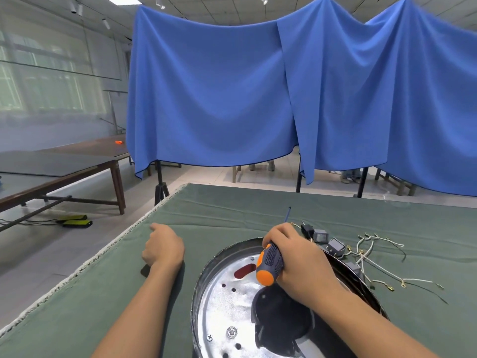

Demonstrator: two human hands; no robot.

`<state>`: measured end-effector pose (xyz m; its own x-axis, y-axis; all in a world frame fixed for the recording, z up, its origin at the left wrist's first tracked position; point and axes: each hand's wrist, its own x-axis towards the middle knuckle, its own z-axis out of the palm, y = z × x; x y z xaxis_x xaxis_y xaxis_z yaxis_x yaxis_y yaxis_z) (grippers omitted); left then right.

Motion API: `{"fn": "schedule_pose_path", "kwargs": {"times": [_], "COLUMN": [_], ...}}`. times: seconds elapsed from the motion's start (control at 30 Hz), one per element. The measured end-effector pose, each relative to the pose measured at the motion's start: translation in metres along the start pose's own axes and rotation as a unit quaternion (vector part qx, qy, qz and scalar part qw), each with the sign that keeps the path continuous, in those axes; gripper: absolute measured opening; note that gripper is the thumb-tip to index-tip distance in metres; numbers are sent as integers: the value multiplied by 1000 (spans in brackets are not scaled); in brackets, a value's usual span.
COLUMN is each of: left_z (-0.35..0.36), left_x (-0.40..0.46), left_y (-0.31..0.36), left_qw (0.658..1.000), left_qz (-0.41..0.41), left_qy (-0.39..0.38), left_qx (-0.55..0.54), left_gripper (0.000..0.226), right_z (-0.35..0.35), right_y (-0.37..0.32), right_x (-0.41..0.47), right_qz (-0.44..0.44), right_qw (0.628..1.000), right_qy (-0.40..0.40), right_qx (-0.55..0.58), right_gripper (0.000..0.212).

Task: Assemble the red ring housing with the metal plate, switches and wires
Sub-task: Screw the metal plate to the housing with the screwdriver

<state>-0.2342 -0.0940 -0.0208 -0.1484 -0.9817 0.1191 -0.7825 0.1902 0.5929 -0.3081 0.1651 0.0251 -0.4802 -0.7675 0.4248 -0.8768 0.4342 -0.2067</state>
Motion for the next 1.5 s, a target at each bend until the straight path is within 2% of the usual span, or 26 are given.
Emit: {"fn": "schedule_pose_path", "kwargs": {"times": [0.23, 0.43, 0.57, 0.7, 0.9, 1.0, 1.07, 1.17, 1.23, 1.3, 1.33, 1.5], "left_z": [0, -3, 0, 2, 2, -3, -12, -33, -49, -64, -71, -102], "left_x": [4, 10, 14, 10, -5, -11, -19, -44, -66, -88, -96, -120], "left_y": [-2, -2, -1, -2, -10, -12, -6, 19, 40, 59, 66, 79], "left_qw": [998, 996, 996, 996, 999, 994, 970, 896, 846, 804, 793, 739], "left_qz": [11, 16, 18, 29, 42, 47, 40, 27, 25, 27, 35, 44], "left_qy": [-26, -47, -42, -17, 17, 3, -62, -169, -225, -278, -297, -368], "left_qx": [57, 71, 82, 80, 22, -97, -234, -409, -483, -525, -531, -563], "left_gripper": [29, 34, 39, 31, 18, 16, 12, 15, 14, 13, 13, 18], "right_z": [-1, 0, 0, -1, -1, -1, -1, -1, -3, -6, -8, -8], "right_y": [-1, -1, -2, -1, -1, 0, -1, 1, 2, 3, 3, 17], "right_x": [-1, -2, -3, -3, -3, -2, -2, -2, -3, -3, -4, -12], "right_qz": [-5, -8, -17, -17, -10, -13, -9, 13, 39, 54, 63, 154], "right_qw": [1000, 1000, 1000, 1000, 1000, 1000, 1000, 1000, 996, 988, 986, 980], "right_qy": [-10, -13, -14, -14, -14, -9, -12, 8, 66, 135, 151, 95], "right_qx": [2, -4, -9, -7, -3, -6, 2, 27, 50, 43, 40, 84], "right_gripper": [27, 26, 27, 28, 28, 29, 30, 35, 37, 34, 32, 30]}}
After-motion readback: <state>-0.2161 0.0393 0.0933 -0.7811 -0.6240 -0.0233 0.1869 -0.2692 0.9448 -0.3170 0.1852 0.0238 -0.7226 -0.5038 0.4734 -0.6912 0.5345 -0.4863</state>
